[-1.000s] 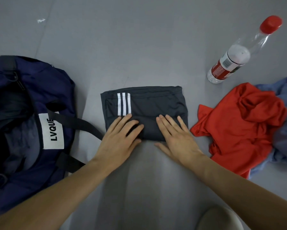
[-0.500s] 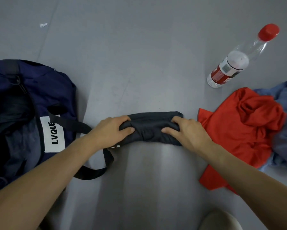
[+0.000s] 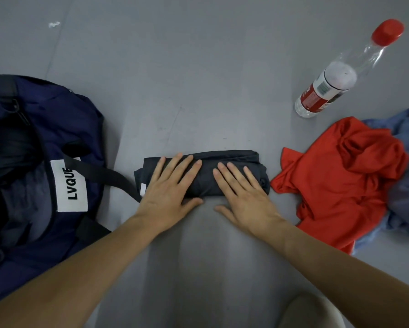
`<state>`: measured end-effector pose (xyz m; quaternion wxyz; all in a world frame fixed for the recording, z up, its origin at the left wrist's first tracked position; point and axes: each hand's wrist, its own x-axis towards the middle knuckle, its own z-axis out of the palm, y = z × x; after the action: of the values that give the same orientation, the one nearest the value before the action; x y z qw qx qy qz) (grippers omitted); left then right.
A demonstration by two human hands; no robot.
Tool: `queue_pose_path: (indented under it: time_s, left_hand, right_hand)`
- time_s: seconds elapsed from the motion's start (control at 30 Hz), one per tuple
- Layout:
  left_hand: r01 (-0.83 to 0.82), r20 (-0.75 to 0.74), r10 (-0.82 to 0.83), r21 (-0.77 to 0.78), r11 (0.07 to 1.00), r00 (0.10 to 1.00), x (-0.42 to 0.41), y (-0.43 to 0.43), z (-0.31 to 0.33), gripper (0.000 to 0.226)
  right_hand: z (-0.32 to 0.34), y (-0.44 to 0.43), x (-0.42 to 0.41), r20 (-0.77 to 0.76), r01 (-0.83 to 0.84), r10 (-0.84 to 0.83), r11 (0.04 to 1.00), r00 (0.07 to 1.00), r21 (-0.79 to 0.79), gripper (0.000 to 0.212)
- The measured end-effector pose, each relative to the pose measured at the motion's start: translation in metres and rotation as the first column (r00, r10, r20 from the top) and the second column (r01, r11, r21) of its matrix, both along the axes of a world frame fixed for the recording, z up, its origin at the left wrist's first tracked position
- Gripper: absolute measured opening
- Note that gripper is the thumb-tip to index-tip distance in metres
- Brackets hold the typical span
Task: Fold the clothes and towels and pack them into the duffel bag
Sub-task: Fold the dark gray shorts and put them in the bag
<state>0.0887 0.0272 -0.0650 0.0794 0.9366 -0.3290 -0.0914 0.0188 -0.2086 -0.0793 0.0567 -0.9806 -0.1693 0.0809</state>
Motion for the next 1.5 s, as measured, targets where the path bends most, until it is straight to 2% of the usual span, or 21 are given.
queue_pose_path:
  time_s: [0.17, 0.3, 0.37, 0.43, 0.53, 0.6, 0.67, 0.73, 0.8, 0.87, 0.93, 1.03, 1.1, 1.17, 1.23, 1.3, 1.37, 1.5]
  left_hand:
    - [0.013, -0.02, -0.014, -0.042, 0.999, 1.0, 0.017, 0.001, -0.002, 0.082]
    - [-0.034, -0.026, 0.032, -0.106, 0.994, 0.999, 0.016, -0.001, -0.001, 0.078]
    - [-0.12, -0.052, 0.113, -0.162, 0.979, 0.992, 0.018, -0.008, 0.004, 0.071]
    - [-0.317, -0.176, 0.274, -0.299, 0.9, 0.945, 0.025, -0.021, 0.016, 0.056]
    - [-0.657, -0.503, 0.444, -0.415, 0.629, 0.742, 0.035, -0.047, 0.048, 0.04]
    - [-0.8, -0.656, 0.468, -0.412, 0.437, 0.593, 0.041, -0.057, 0.075, 0.042]
    - [-0.893, -0.772, 0.453, -0.351, 0.283, 0.447, 0.047, -0.057, 0.105, 0.049]
    - [-0.951, -0.873, 0.383, -0.247, 0.187, 0.302, 0.052, -0.045, 0.141, 0.05]
    - [-0.982, -0.953, 0.259, -0.122, 0.142, 0.156, 0.054, -0.026, 0.181, 0.041]
    - [-0.987, -0.989, 0.112, -0.081, 0.138, 0.097, 0.051, 0.0, 0.216, 0.036]
    - [-0.987, -0.993, -0.017, -0.115, 0.108, 0.114, 0.043, 0.026, 0.24, 0.038]
    - [-0.963, -0.965, -0.09, -0.255, 0.086, 0.248, 0.029, 0.061, 0.257, 0.043]
    - [-0.934, -0.936, -0.027, -0.352, 0.065, 0.351, 0.02, 0.084, 0.254, 0.049]
    - [-0.879, -0.872, 0.107, -0.473, 0.063, 0.477, 0.016, 0.108, 0.245, 0.056]
    - [-0.826, -0.808, 0.175, -0.559, 0.073, 0.563, 0.017, 0.139, 0.233, 0.071]
    - [-0.816, -0.803, 0.153, -0.576, 0.044, 0.575, 0.021, 0.17, 0.221, 0.084]
    - [-0.828, -0.82, 0.141, -0.56, -0.007, 0.554, 0.025, 0.201, 0.205, 0.083]
    - [-0.851, -0.853, 0.183, -0.512, -0.114, 0.489, 0.031, 0.239, 0.176, 0.081]
  right_hand:
    - [-0.001, 0.005, 0.014, 0.083, 0.084, -0.085, 0.996, 0.993, 0.02, 0.079]
    - [0.003, 0.01, 0.02, 0.082, 0.119, -0.117, 0.993, 0.99, -0.014, 0.08]
    - [0.009, 0.01, 0.026, 0.063, 0.131, -0.131, 0.991, 0.989, 0.008, 0.079]
    - [0.021, 0.013, 0.036, 0.006, 0.189, -0.191, 0.976, 0.982, 0.112, 0.076]
    - [0.051, 0.029, 0.049, -0.128, 0.401, -0.381, 0.846, 0.916, 0.352, 0.062]
    - [0.073, 0.048, 0.056, -0.189, 0.486, -0.453, 0.742, 0.871, 0.462, 0.062]
    - [0.095, 0.072, 0.063, -0.343, 0.555, -0.441, 0.578, 0.83, 0.599, 0.068]
    - [0.12, 0.094, 0.072, -0.452, 0.575, -0.356, 0.452, 0.818, 0.682, 0.082]
    - [0.144, 0.108, 0.079, -0.499, 0.572, -0.28, 0.421, 0.82, 0.704, 0.103]
    - [0.17, 0.121, 0.086, -0.538, 0.576, -0.22, 0.423, 0.814, 0.699, 0.122]
    - [0.195, 0.135, 0.089, -0.509, 0.538, -0.198, 0.459, 0.838, 0.707, 0.13]
    - [0.221, 0.158, 0.095, -0.366, 0.398, -0.184, 0.609, 0.912, 0.686, 0.118]
    - [0.229, 0.178, 0.105, -0.281, 0.301, -0.142, 0.669, 0.949, 0.68, 0.103]
    - [0.233, 0.197, 0.116, -0.273, 0.252, -0.072, 0.654, 0.959, 0.714, 0.093]
    - [0.231, 0.22, 0.126, -0.314, 0.234, 0.021, 0.621, 0.949, 0.749, 0.092]
    - [0.225, 0.24, 0.132, -0.326, 0.21, 0.091, 0.597, 0.941, 0.774, 0.094]
    - [0.213, 0.264, 0.134, -0.314, 0.162, 0.158, 0.599, 0.936, 0.784, 0.094]
    - [0.185, 0.309, 0.133, -0.232, 0.049, 0.179, 0.685, 0.956, 0.727, 0.082]
